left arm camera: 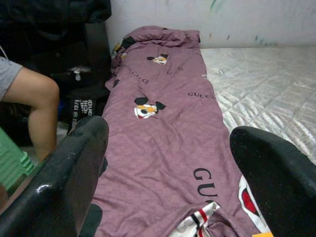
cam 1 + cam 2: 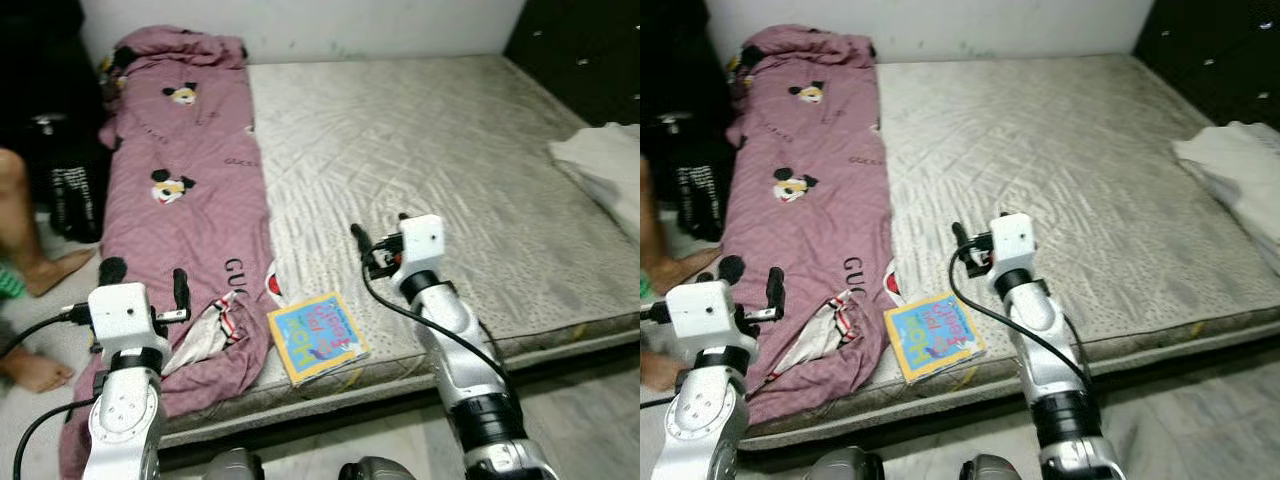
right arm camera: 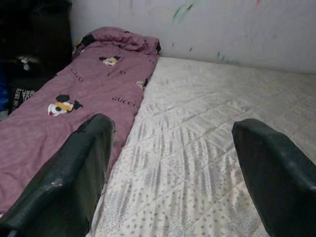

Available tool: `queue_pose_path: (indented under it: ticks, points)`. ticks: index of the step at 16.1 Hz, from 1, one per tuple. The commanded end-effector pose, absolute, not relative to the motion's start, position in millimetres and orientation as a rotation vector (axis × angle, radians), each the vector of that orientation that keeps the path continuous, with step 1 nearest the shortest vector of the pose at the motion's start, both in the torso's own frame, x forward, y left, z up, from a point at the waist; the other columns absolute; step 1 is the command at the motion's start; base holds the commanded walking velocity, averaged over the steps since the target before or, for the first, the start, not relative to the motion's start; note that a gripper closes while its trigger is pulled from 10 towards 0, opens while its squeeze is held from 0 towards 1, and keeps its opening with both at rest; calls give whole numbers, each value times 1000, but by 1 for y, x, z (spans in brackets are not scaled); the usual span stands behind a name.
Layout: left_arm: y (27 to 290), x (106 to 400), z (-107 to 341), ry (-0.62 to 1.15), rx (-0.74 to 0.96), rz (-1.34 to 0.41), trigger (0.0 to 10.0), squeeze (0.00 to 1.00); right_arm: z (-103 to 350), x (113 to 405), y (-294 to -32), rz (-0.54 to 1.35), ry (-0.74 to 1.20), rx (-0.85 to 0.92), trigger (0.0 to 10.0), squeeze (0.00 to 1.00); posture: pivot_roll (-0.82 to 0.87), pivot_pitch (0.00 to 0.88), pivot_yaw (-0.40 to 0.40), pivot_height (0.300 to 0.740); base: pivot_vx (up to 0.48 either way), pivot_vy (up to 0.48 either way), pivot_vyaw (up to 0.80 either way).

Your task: Clean up the room

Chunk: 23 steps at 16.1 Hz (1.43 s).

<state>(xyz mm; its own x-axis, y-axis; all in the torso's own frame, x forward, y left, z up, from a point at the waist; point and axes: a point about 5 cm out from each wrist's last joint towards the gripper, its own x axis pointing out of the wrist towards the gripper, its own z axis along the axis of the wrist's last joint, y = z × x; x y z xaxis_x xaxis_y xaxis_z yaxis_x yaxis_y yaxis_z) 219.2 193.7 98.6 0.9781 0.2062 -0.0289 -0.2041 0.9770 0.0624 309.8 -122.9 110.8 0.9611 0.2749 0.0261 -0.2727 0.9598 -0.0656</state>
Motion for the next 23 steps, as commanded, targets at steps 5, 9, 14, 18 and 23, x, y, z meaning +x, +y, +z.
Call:
queue_pose_path:
  ticks: [5,9,14,18,23]
  points:
    - [167,239,95,31,32,87,10000,0,112,296,-163,165,-16,-123,10000,0,-131,63,36,740,0,0,0]
    - [167,245,97,18,30,80,10000,0,118,301,-150,193,-22,-122,10000,0,-103,83,-7,740,0,0,0]
    - [170,244,100,-4,31,117,10000,0,122,307,-120,275,-31,-102,10000,0,-91,78,6,740,0,0,0]
    - [173,244,101,-8,30,126,10000,0,112,303,-115,254,-17,-78,10000,0,-76,69,18,740,0,0,0]
    - [175,244,102,-8,19,132,10000,0,112,306,-115,258,-17,-46,10000,0,-62,83,-5,740,0,0,0]
